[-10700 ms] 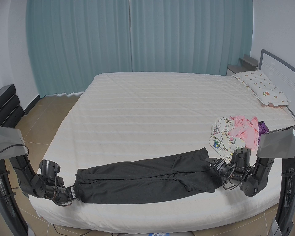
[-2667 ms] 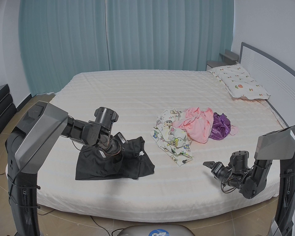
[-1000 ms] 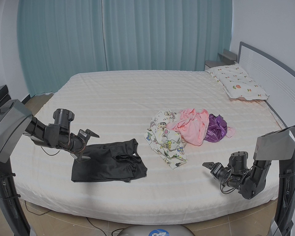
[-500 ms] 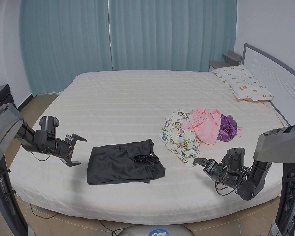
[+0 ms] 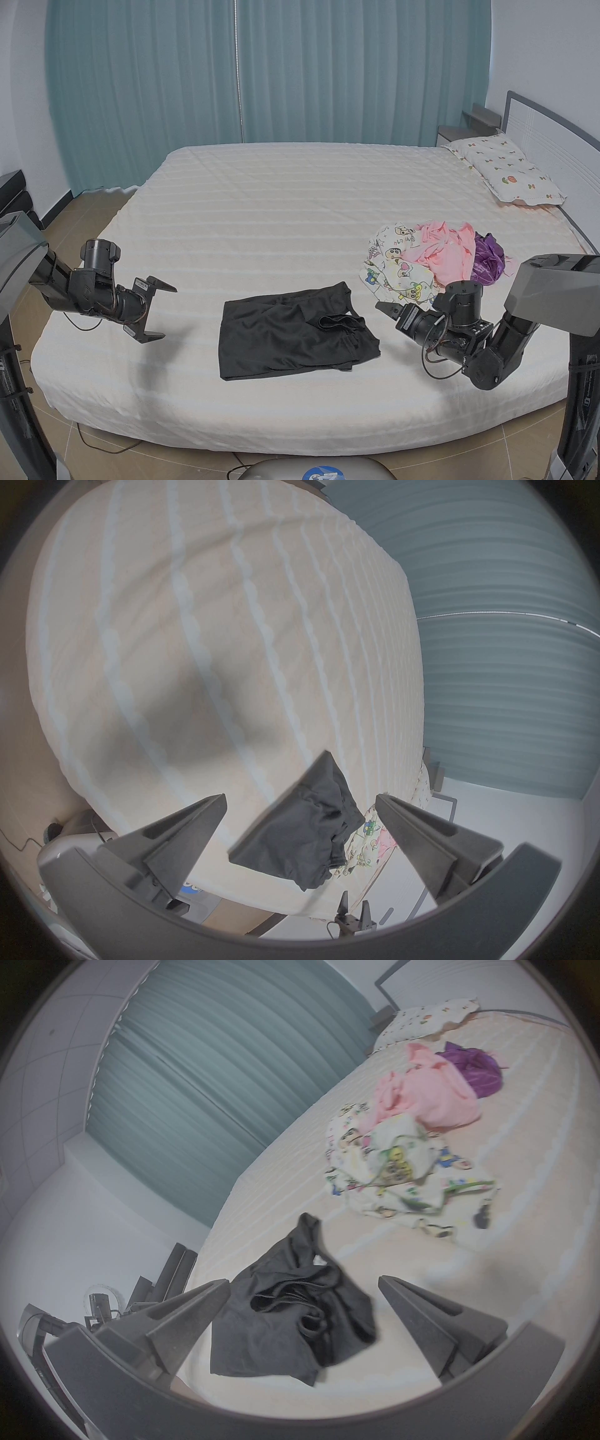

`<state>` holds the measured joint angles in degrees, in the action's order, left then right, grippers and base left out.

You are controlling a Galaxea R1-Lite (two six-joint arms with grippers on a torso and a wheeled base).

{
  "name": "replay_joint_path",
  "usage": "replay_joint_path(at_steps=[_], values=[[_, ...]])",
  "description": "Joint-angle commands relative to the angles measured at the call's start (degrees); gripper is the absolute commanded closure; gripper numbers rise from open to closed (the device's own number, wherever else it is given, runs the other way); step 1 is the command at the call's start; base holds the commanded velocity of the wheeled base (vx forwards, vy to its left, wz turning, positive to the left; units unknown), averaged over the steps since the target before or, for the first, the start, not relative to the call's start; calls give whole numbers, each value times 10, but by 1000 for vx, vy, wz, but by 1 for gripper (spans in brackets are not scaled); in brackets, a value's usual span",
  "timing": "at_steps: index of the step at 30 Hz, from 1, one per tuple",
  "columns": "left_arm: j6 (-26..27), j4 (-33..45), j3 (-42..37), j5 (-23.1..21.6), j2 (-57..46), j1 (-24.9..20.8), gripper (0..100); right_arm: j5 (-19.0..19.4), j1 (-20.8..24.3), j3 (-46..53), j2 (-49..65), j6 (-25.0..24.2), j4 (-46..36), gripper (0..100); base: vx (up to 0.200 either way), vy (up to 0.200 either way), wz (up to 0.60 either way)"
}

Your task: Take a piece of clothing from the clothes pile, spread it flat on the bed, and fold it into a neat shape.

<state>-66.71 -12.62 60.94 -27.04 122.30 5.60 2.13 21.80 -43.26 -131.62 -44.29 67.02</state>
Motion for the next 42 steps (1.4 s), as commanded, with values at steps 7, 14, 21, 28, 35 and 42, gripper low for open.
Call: replay_joint_path(at_steps=[7, 14, 21, 28, 35, 42], values=[[-5, 0, -3, 3, -3, 1, 0, 12, 14, -118, -54, 18, -93, 0, 0, 0, 0], [-4, 0, -3, 5, -1, 0, 0, 14, 5, -122, -67, 17, -95, 0, 86, 0, 0], [-4, 0, -3, 8, 0, 0, 0, 14, 6, -144, -83, 17, -119, 0, 0, 0, 0], [-3, 0, -2, 9, 0, 0, 0, 13, 16, -183, -102, 18, -170, 100, 0, 0, 0], [-2, 0, -1, 9, 0, 0, 0, 7, 10, -194, -103, 18, -176, 100, 0, 0, 0], [-1, 0, -1, 9, 0, 0, 0, 6, -23, -212, -104, 10, -176, 100, 0, 0, 0]])
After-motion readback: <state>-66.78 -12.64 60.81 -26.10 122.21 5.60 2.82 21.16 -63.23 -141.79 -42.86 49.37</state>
